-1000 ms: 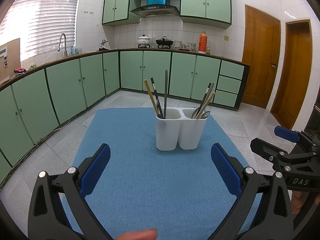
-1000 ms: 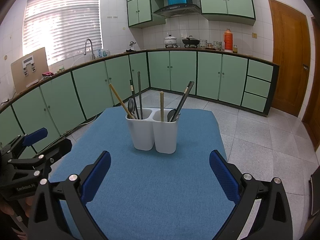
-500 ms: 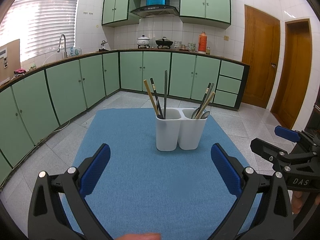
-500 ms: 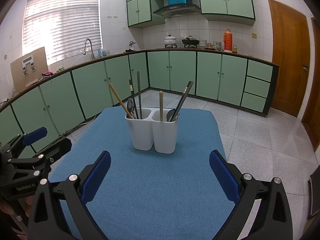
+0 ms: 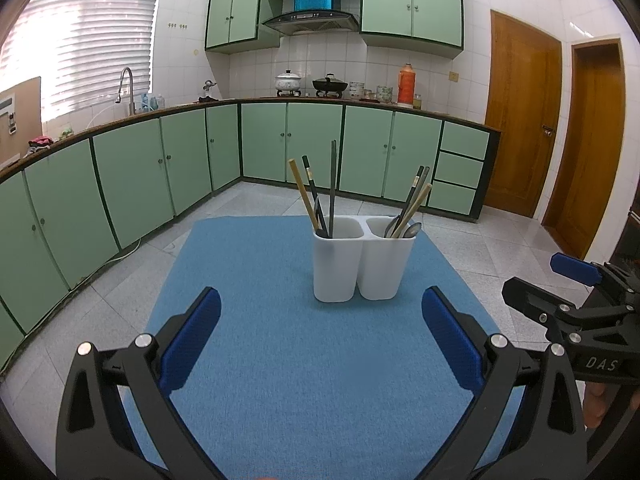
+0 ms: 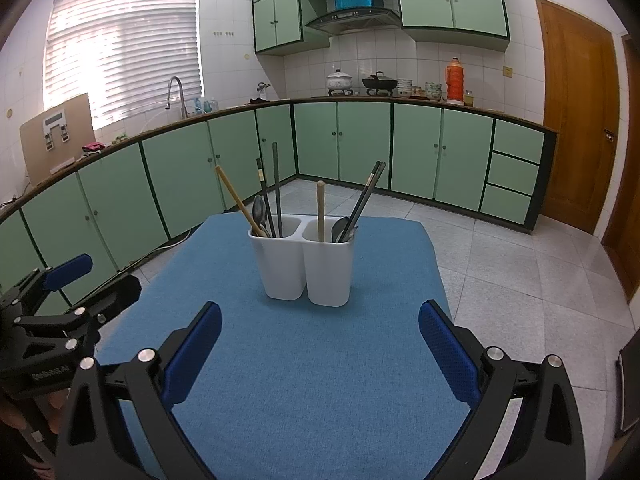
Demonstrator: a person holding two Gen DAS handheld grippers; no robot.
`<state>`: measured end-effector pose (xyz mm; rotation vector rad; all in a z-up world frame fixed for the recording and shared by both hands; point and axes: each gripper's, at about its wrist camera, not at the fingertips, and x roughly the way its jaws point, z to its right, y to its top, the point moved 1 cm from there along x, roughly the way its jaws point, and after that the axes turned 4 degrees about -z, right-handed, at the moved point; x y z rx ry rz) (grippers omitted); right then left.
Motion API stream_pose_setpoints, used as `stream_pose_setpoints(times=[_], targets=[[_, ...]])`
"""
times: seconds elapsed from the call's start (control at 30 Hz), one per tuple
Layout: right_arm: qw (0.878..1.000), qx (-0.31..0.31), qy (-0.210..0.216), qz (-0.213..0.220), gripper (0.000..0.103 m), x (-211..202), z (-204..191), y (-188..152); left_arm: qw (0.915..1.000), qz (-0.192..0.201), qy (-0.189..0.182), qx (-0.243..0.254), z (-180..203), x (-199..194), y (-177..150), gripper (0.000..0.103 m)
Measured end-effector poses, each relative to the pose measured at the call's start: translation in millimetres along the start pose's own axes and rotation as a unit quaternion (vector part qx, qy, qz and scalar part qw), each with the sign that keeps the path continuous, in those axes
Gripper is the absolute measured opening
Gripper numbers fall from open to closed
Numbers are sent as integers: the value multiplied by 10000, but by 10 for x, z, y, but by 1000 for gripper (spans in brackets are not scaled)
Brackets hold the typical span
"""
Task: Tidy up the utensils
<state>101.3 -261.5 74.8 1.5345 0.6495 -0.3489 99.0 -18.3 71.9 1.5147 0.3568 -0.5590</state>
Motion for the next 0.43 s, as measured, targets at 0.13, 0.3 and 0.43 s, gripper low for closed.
stream_pose_setpoints(times=[0.13, 0.3, 0.43], targets=[[10000, -3, 2, -1, 97, 3, 4, 1, 10000, -5, 1, -10, -9, -4, 11, 98], [10000, -2, 0, -2, 97, 1, -3, 0, 10000, -4, 0, -13, -14, -3, 9, 98], [10000, -3, 0, 0, 97, 1, -5, 1, 10000, -8, -3, -22, -19, -1, 11, 98]])
